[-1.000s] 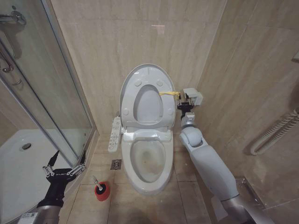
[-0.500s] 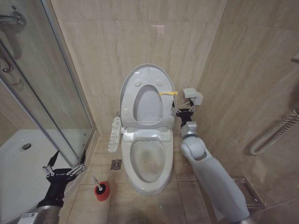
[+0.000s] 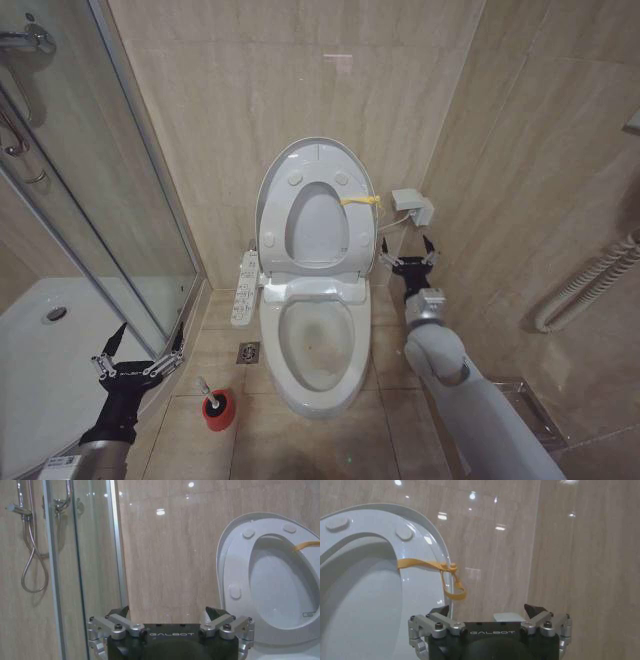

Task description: Open the toilet lid, clean the toilet bowl with a toilet brush, close the toilet lid, and flush.

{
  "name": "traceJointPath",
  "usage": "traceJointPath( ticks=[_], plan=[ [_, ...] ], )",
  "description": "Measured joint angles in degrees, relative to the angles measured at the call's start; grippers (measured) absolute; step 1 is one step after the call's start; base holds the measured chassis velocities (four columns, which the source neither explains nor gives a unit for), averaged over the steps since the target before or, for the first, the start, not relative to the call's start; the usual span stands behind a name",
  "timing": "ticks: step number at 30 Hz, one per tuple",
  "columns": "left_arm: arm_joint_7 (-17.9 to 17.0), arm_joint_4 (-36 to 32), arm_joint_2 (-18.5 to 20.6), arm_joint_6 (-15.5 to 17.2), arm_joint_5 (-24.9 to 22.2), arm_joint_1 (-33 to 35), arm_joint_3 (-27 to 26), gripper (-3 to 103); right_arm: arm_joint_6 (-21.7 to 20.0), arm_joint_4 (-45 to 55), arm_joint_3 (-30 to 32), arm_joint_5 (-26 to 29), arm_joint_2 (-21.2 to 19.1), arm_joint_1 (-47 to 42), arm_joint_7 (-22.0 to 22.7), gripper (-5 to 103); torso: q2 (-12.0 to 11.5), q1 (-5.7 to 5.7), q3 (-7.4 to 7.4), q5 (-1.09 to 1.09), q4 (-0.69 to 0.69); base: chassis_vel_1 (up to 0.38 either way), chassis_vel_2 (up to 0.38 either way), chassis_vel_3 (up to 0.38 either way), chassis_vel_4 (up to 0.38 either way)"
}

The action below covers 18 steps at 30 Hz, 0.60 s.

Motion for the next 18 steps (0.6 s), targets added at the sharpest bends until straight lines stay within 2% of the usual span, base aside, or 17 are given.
traceJointPath(
  ticks=[18],
  plan=[
    [0.00,0.00,0.00,0.00,0.00,0.00,0.00,100,-0.18,11.42,4.30,-3.33,2.50,-17.21,2.38,100,0.00,0.00,0.00,0.00,0.02,0.000,0.000,0.000,0.000]
  ],
)
